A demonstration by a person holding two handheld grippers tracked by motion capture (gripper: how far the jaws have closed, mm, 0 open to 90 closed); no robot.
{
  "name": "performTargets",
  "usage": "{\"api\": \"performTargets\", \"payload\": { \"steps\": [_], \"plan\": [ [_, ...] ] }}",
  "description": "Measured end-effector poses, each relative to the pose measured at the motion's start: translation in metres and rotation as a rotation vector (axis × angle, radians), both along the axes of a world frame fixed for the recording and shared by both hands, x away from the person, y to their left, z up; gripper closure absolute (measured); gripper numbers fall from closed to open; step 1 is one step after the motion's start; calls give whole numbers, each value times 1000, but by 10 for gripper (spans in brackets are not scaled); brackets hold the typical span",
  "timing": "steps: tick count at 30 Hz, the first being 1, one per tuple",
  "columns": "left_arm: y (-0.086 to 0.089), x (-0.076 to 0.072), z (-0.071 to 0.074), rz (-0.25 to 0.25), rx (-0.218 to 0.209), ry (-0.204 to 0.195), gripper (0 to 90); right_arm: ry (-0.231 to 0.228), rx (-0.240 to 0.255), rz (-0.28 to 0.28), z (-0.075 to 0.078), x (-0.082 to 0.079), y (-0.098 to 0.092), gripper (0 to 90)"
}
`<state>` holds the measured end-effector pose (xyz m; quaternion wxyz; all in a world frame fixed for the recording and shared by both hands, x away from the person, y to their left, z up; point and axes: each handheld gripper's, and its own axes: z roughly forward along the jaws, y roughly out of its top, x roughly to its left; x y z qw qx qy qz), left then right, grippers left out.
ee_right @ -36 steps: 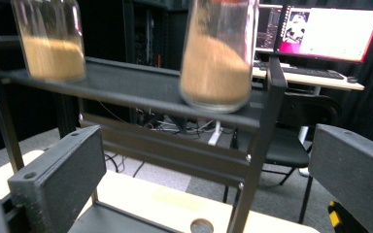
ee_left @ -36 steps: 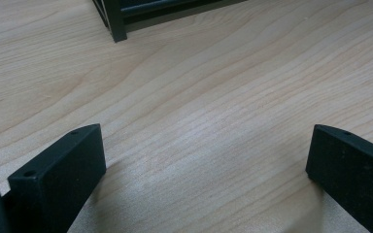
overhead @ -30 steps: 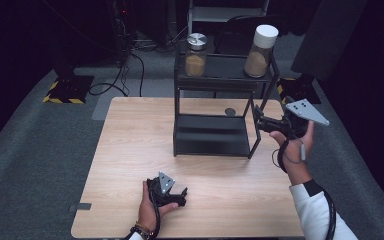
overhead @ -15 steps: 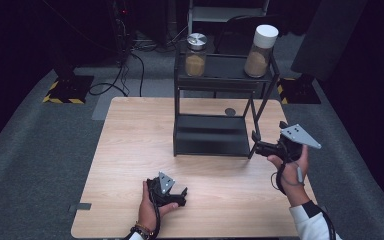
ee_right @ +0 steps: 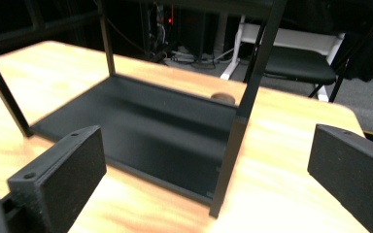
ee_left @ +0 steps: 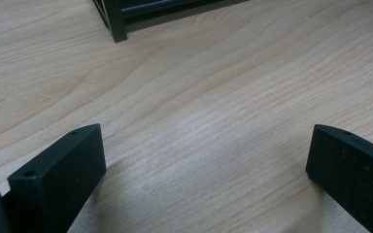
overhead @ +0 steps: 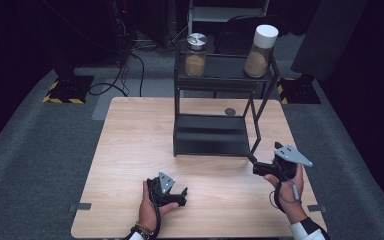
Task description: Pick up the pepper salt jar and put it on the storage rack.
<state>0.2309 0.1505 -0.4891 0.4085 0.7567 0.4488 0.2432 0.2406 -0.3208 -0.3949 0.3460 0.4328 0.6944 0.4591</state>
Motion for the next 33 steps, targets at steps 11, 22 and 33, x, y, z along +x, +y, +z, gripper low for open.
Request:
{"api": "performTargets", "payload": {
  "steps": [11, 22, 33],
  "plan": [
    [0, 0, 0, 0, 0, 0, 5, 72, -29, -4, -24, -8, -4, 1],
    [0, 0, 0, 0, 2, -1, 5, 124, -50, -5, -39, -12, -6, 2],
    [0, 0, 0, 0, 1, -1, 6, 189, -72, -18, -56, -14, -9, 3]
  ]
}}
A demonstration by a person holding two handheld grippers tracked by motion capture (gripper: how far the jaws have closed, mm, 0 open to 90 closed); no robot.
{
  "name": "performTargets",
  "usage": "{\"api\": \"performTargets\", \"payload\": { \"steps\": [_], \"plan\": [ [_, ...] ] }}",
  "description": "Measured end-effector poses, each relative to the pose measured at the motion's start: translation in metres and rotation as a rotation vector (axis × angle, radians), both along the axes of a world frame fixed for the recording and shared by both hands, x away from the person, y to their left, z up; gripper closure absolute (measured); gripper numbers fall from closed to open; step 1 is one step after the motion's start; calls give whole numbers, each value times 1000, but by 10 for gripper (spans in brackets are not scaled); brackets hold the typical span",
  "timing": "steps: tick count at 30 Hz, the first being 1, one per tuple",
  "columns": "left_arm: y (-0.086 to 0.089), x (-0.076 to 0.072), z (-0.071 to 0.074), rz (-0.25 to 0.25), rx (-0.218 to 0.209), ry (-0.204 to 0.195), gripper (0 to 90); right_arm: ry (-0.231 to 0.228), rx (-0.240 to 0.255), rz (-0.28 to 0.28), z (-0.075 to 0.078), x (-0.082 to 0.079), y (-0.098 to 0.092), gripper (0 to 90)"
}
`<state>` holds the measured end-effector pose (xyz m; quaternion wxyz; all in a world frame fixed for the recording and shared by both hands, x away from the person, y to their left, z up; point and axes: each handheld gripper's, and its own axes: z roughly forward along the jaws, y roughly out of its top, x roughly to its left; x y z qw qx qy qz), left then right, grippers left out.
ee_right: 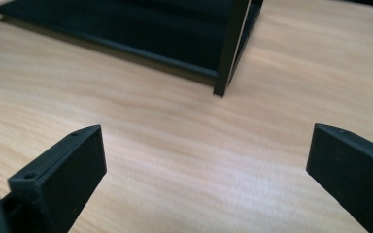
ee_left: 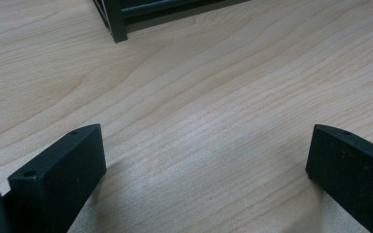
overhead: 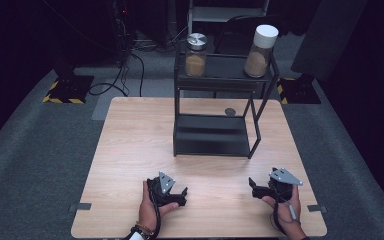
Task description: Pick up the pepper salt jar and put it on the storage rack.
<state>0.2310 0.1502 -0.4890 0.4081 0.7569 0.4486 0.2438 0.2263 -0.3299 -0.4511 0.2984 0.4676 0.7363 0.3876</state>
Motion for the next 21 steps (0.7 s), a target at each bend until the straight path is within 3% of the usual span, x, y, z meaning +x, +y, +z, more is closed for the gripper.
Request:
{"api": "performTargets", "payload": {
  "steps": [21],
  "plan": [
    [0, 0, 0, 0, 0, 0, 5, 110, -18, 4, -16, 1, 1, 5]
  ]
}}
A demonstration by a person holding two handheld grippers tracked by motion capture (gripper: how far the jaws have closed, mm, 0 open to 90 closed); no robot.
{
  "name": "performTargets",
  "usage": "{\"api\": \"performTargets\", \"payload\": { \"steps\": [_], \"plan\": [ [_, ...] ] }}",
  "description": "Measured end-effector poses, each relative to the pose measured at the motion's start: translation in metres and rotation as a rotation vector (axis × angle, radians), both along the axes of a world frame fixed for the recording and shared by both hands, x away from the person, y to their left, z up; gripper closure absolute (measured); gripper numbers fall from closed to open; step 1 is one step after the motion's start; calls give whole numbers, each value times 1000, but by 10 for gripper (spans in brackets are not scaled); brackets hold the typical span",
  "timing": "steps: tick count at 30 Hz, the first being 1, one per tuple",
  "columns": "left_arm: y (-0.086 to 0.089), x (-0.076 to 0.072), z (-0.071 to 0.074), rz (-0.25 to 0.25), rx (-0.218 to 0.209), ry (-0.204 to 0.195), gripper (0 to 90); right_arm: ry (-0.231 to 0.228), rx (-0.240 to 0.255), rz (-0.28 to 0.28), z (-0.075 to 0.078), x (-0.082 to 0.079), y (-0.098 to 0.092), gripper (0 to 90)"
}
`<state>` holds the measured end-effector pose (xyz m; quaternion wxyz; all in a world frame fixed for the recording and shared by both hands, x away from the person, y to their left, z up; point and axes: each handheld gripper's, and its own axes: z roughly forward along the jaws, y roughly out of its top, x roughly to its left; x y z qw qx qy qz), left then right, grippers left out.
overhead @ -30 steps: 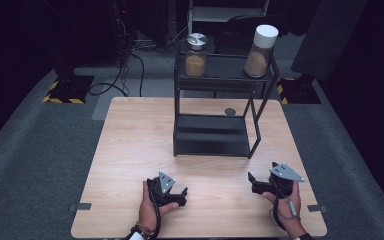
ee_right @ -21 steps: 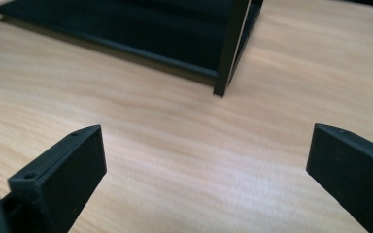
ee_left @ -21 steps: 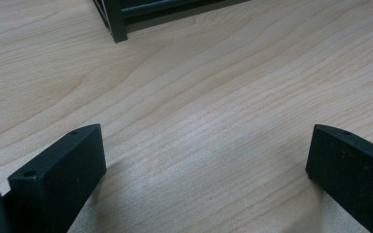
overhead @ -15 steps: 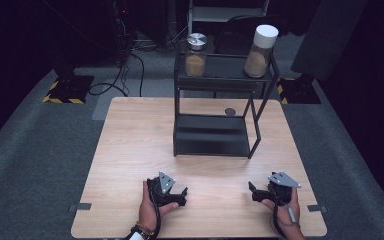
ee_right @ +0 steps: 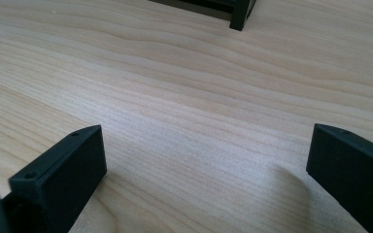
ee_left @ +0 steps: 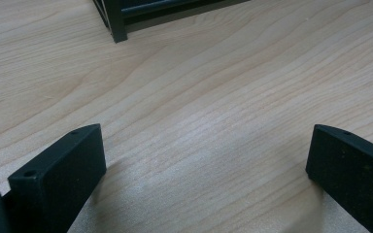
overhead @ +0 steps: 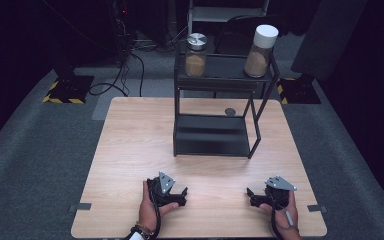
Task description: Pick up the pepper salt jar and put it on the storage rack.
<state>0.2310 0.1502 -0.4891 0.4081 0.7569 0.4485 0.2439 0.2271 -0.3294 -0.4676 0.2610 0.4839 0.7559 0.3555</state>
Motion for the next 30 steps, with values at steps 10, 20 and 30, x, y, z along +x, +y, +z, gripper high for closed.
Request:
{"api": "performTargets", "payload": {
  "steps": [10, 20, 30],
  "plan": [
    [0, 0, 0, 0, 0, 0, 6, -8, 40, -13, -7, -2, -6, 0],
    [0, 0, 0, 0, 0, -1, 6, -39, 54, -15, -14, -6, -6, 0],
    [0, 0, 0, -1, 0, -1, 6, -39, 54, -14, -15, -6, -6, 0]
  ]
}}
